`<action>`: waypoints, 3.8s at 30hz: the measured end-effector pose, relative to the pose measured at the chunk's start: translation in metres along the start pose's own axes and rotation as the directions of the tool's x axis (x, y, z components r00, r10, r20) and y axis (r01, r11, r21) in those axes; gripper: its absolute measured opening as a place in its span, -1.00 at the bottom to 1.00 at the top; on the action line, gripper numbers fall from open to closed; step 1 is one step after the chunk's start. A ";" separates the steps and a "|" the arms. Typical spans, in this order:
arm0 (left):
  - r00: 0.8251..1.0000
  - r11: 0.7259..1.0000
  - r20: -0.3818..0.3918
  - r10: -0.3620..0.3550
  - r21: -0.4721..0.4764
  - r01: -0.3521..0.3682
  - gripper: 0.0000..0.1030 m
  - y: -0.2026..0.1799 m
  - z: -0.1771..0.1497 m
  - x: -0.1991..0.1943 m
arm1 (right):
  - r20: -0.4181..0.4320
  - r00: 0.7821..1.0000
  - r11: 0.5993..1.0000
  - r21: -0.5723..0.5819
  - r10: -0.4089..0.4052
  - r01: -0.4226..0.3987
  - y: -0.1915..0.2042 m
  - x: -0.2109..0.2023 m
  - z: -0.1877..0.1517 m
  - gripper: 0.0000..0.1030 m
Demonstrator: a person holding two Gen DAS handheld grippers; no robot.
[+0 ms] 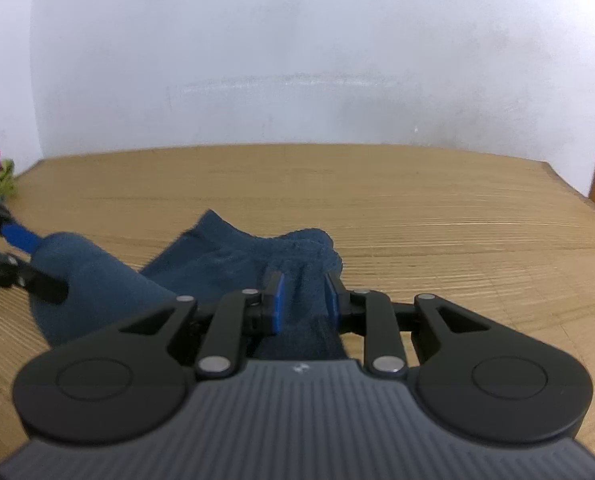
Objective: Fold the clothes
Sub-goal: 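Pinch the roll with both grippers and roll it onto the waistband, then open both grippers and move them back over the roll, then grasp the roll ends with both grippers and roll over the waistband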
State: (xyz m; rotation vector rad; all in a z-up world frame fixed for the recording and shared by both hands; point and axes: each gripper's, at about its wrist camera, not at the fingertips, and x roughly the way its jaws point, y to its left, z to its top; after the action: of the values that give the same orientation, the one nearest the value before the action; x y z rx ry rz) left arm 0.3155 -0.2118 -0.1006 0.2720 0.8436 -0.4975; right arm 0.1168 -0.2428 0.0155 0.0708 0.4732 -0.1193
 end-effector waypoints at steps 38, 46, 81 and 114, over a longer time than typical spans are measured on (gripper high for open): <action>1.000 0.996 -0.010 -0.023 0.092 0.024 0.73 0.016 -0.031 -0.030 | -0.132 0.990 0.996 0.072 0.052 -0.043 -0.004 -0.081 -0.046 0.06; 0.997 0.992 -0.025 -0.074 0.101 0.076 0.34 0.000 -0.052 0.023 | -0.167 0.985 0.999 -0.015 0.038 -0.041 0.040 -0.054 -0.073 0.05; 0.999 0.998 0.016 0.048 -0.038 -0.047 0.15 0.012 0.015 0.026 | -0.144 0.986 0.996 -0.035 -0.084 0.079 0.043 0.012 -0.013 -0.36; 1.000 0.995 0.021 0.002 -0.096 0.000 0.63 0.026 -0.023 -0.036 | -0.124 0.992 0.930 0.367 0.038 0.011 -0.013 -0.049 -0.029 0.11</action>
State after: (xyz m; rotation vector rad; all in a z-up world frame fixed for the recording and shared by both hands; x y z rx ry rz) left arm 0.2947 -0.1687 -0.0868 0.1791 0.8444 -0.4567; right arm 0.0585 -0.2485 0.0123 0.4519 0.5752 -0.1897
